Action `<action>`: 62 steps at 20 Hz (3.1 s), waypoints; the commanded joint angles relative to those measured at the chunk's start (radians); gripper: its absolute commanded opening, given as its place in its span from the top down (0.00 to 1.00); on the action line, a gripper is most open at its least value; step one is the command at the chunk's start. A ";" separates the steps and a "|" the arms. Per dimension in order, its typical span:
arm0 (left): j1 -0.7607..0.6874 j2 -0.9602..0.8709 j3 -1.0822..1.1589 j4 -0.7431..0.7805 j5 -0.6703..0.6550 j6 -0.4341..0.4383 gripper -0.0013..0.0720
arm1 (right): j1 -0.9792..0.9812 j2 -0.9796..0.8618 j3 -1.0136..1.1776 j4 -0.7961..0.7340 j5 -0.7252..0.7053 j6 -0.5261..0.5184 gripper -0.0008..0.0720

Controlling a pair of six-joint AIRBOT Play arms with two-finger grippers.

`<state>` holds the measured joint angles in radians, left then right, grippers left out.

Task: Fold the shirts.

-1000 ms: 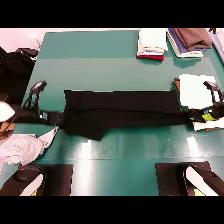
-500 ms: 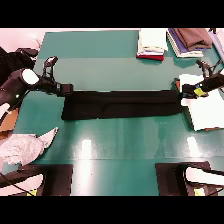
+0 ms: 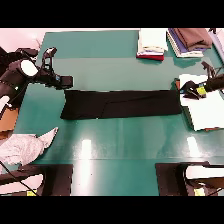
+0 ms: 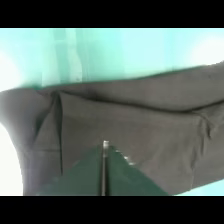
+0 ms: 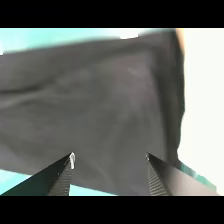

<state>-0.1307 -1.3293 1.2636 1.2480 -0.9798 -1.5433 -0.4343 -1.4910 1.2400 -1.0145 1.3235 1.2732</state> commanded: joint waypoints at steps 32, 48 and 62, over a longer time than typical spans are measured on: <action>-0.462 -0.549 0.414 -0.236 0.139 0.006 0.95 | 0.251 0.135 0.271 0.055 0.101 -0.040 0.97; -0.278 -0.433 0.512 -0.099 -0.083 -0.001 0.95 | 0.588 0.142 0.473 0.170 0.027 0.027 0.97; 0.129 0.010 0.539 0.043 -0.208 0.008 0.95 | 1.176 -0.214 0.562 0.320 -0.517 -0.123 0.58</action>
<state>-0.0208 -1.3445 1.8023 1.2827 -1.1568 -1.5364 0.7185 -1.6783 1.7760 -0.6460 0.7750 1.1656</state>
